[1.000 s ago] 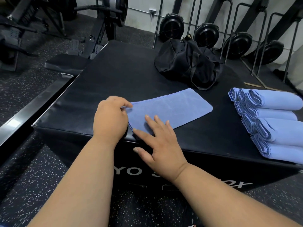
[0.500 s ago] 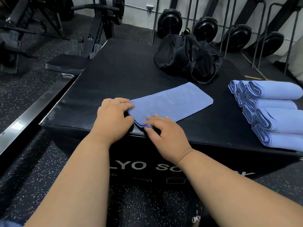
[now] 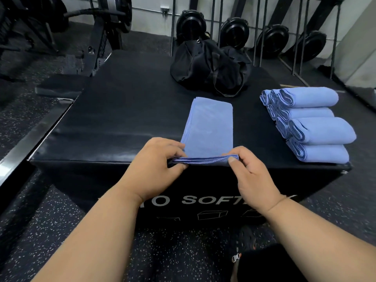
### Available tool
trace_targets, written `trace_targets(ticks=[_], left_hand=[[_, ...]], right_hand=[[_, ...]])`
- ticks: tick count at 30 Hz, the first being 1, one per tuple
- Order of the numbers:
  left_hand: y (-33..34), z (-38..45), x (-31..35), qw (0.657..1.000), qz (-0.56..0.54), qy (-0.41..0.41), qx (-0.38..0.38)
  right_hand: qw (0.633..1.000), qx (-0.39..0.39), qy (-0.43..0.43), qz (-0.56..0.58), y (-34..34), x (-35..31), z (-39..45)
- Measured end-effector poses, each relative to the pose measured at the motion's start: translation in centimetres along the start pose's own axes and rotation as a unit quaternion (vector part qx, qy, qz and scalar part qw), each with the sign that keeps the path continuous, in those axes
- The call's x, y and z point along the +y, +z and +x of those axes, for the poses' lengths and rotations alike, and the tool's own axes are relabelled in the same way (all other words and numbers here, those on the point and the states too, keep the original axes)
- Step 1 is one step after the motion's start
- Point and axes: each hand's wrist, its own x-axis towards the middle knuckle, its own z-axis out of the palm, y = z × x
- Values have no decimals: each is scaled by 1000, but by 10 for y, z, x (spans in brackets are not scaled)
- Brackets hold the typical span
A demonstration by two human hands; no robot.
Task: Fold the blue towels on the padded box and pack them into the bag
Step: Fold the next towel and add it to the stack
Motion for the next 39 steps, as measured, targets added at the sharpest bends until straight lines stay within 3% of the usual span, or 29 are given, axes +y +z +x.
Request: trace_targets(ticks=[6, 12, 23, 39], left_hand=[[10, -6, 26, 996, -57, -60, -41], [16, 1, 24, 991, -82, -108, -14], [34, 30, 25, 977, -14, -209, 38], [44, 52, 28, 955, 51, -284, 64]], right_hand=[[999, 23, -25, 21, -11, 6, -12], [999, 38, -15, 14, -10, 11, 1], [995, 82, 47, 11, -5, 27, 27], [991, 75, 21, -109, -14, 37, 46]])
